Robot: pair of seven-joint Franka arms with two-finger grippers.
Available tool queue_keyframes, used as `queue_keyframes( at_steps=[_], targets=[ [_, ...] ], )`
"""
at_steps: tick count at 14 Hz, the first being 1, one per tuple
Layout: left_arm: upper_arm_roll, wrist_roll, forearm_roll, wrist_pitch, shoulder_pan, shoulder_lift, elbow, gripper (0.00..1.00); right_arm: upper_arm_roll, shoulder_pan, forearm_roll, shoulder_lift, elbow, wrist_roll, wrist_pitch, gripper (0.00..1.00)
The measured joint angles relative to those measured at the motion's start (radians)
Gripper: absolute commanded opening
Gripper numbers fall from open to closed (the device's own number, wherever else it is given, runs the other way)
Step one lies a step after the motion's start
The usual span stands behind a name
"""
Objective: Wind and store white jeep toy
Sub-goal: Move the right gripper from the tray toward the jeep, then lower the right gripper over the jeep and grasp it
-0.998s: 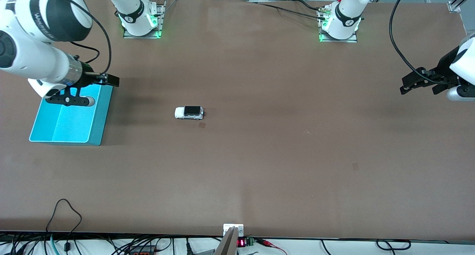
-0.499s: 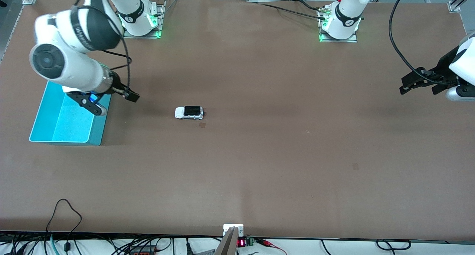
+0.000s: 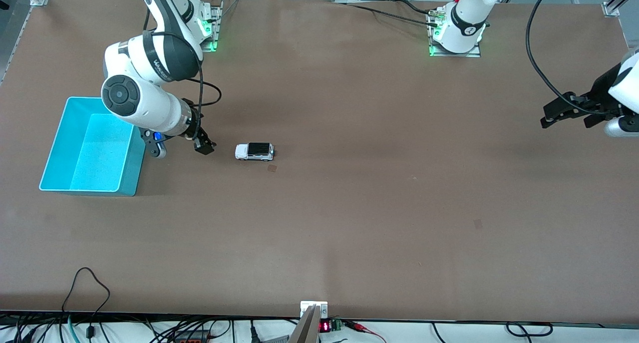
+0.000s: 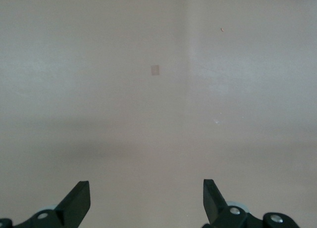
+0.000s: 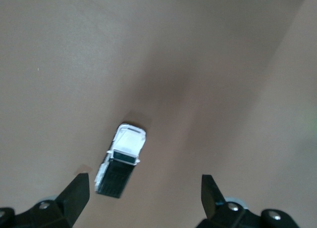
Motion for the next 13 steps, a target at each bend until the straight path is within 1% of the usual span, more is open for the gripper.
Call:
queue_keyframes(
  at_steps=[3,5,8,13],
  targets=[
    [0.000,0.003,0.000,0.014,0.008,0.001,-0.003,1.00,-0.003,-0.002,0.057,0.000,-0.010,0.124,0.044,1.00],
    [-0.002,0.003,0.000,0.025,0.008,0.001,-0.007,1.00,-0.005,-0.003,0.091,0.001,-0.036,0.182,0.092,1.00],
    [-0.005,0.003,0.000,0.029,0.007,0.000,-0.007,1.00,-0.003,0.004,0.099,0.018,-0.073,0.249,0.158,1.00],
    [-0.017,0.003,0.000,0.029,0.006,-0.007,-0.007,1.00,-0.001,0.024,0.100,0.047,-0.075,0.274,0.196,1.00]
  ],
)
